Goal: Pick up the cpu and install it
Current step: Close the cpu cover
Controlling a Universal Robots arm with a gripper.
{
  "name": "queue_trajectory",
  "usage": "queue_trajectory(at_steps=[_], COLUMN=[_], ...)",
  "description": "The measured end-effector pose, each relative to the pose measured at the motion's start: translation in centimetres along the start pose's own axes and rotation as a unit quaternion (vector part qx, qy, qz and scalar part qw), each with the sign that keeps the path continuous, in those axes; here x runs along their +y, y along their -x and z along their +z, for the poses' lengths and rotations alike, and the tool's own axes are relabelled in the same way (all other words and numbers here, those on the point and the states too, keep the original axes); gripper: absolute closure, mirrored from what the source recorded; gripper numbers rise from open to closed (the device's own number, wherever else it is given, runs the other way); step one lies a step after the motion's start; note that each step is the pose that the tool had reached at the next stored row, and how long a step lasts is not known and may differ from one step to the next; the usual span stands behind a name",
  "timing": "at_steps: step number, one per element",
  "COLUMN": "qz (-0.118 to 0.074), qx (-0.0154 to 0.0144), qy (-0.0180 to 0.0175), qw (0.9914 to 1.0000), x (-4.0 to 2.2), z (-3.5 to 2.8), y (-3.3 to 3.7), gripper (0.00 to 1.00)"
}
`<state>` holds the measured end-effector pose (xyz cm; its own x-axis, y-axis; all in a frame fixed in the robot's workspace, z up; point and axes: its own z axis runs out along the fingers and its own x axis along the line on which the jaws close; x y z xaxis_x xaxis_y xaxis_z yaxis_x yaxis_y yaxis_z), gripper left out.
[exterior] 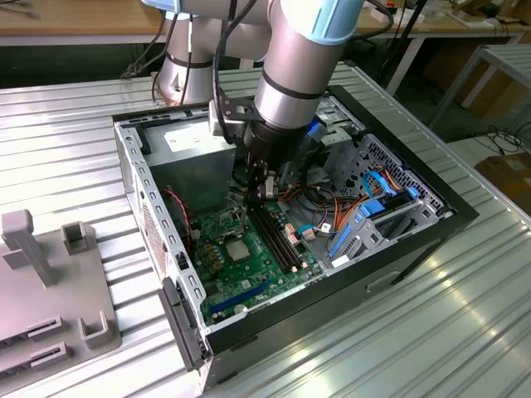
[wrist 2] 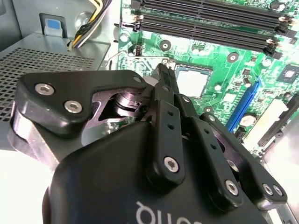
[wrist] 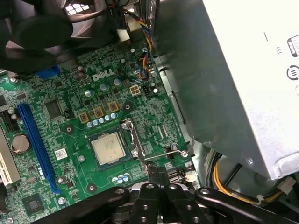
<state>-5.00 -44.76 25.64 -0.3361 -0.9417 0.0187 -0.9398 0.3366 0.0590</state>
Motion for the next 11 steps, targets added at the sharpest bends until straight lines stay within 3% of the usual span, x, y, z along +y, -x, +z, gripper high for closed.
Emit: queue_trajectory(at_steps=[5,11], qz=[0.0,0.0], qx=[0.001,0.0013], qy=[-0.0004,-0.0004], qw=[1.0,1.0], x=[-0.17,-0.21], z=[0.0,0.0], y=[-0.48,-0.59], gripper=[0.89,0.89])
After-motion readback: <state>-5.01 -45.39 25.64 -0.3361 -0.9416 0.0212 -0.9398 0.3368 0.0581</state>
